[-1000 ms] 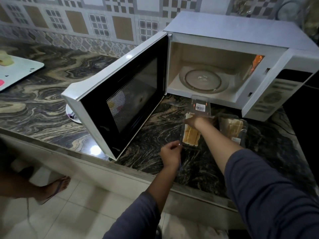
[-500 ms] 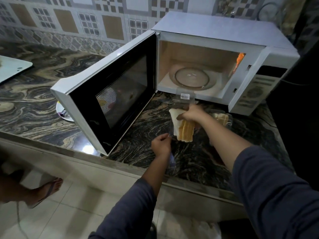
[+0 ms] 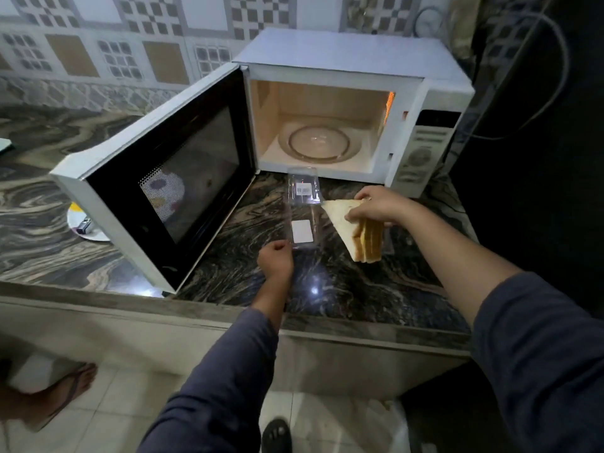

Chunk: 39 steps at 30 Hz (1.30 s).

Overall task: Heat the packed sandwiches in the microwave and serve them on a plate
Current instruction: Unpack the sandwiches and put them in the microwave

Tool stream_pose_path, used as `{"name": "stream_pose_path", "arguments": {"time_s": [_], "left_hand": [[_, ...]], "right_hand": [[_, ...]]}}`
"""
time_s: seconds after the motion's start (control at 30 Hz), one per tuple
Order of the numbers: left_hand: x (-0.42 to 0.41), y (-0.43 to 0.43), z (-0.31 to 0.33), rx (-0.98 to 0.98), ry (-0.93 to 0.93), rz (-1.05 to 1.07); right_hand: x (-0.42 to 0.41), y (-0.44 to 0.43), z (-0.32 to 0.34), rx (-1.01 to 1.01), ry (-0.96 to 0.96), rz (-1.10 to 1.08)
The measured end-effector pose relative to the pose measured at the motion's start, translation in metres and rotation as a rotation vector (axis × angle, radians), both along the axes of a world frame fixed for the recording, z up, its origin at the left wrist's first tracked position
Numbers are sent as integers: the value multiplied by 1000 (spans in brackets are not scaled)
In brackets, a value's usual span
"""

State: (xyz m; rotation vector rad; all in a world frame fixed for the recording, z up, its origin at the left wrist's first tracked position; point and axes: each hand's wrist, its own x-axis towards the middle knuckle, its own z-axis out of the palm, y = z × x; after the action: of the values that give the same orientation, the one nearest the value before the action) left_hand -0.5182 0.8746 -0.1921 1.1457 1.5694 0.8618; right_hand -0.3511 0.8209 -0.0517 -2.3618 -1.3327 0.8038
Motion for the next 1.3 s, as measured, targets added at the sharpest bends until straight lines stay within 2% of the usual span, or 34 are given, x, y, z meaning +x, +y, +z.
{"name": "stream_pose_path", "arguments": {"time_s": [0.13,0.33,0.47,0.53,0.67,0.87,0.97,1.13,1.3], "left_hand": [[-1,-1,5,61,113,-69],[-11,10,-1,265,343,-213],[-26,37,-10,342,590,-385],[-29,55,-13,362,643,-479],[-24,91,-22,447,653,-610],[-7,129,-31,550,701,-691],[3,144,-32,534,770,-736],[7,153,-38,542,803,-729],[7,157,-41,533,789,-716]], "right_hand": [[13,-8,11,59,-1,-73],[25,0,20,145,23,-198],[31,25,29,177,32,-229],[36,42,29,203,43,-258],[43,73,19,259,107,-357],[46,115,1,288,148,-434],[52,140,-6,315,159,-441],[67,183,-2,307,194,-441],[76,232,-1,251,310,-449]]}}
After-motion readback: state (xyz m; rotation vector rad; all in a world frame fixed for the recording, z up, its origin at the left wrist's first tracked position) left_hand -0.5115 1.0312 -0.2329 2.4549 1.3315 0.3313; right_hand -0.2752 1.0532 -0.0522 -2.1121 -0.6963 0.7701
